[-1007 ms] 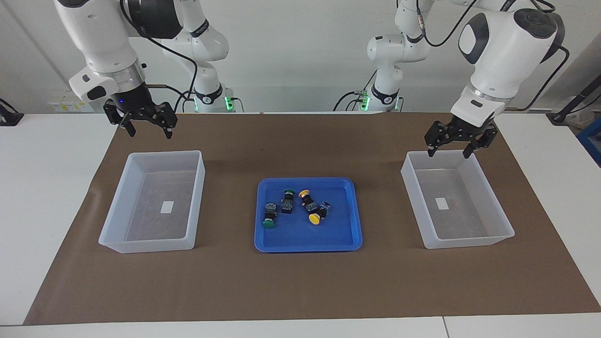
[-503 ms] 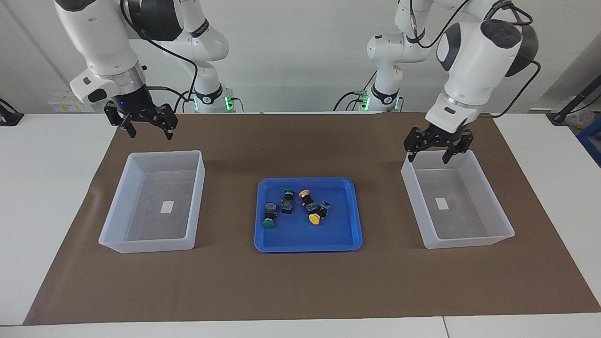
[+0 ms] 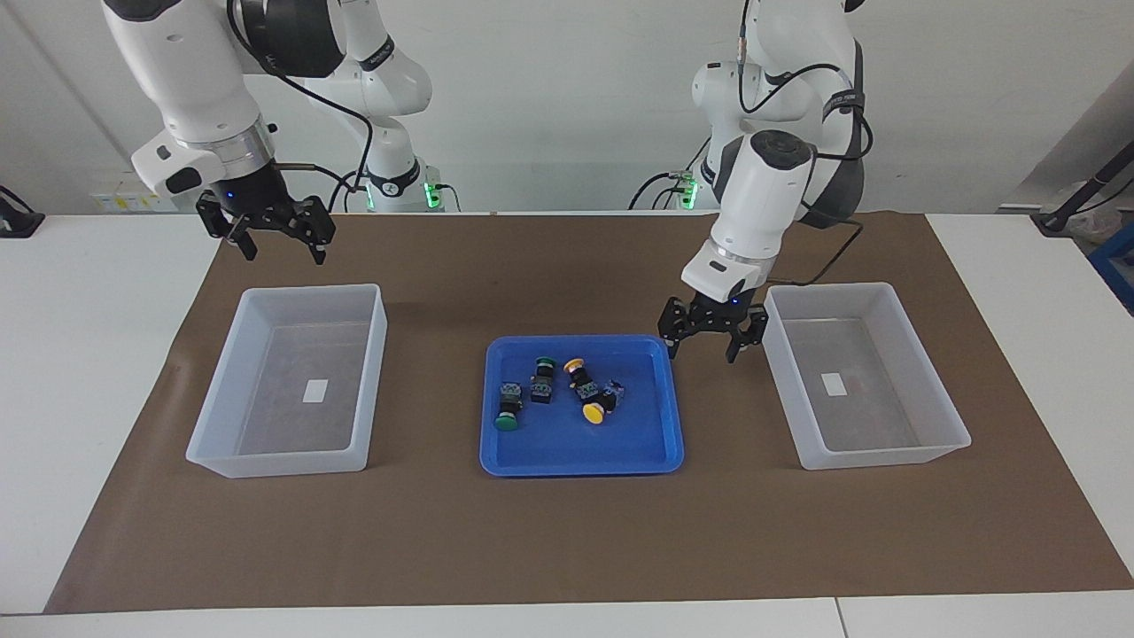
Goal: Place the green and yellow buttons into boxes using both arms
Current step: 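Reach into the blue tray and grasp a yellow button with the left gripper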
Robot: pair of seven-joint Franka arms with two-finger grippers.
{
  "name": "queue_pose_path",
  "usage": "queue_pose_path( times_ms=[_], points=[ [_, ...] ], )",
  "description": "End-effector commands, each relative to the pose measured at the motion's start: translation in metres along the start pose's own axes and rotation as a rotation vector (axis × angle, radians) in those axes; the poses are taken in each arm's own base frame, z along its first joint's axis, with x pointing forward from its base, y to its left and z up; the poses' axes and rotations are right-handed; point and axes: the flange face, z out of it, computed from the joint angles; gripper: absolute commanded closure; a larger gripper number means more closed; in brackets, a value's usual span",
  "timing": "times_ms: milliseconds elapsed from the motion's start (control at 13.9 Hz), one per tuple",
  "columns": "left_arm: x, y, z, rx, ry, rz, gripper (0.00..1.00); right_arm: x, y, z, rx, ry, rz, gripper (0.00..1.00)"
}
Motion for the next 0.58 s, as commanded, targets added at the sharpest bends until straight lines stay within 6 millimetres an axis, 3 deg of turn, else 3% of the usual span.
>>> queue_pose_path(
  times_ms=[0, 359, 503],
  points=[
    [-0.014, 0.031, 0.054, -0.050, 0.040, -0.033, 0.00, 0.003, 0.001, -0.001, 0.034, -0.004, -0.008, 0.00],
    [-0.015, 0.035, 0.078, -0.065, 0.057, -0.016, 0.00, 0.010, -0.009, 0.006, 0.033, 0.026, -0.024, 0.00],
    [-0.022, 0.045, 0.082, -0.073, 0.056, -0.004, 0.00, 0.013, -0.020, 0.012, 0.026, 0.029, -0.042, 0.00]
  ],
)
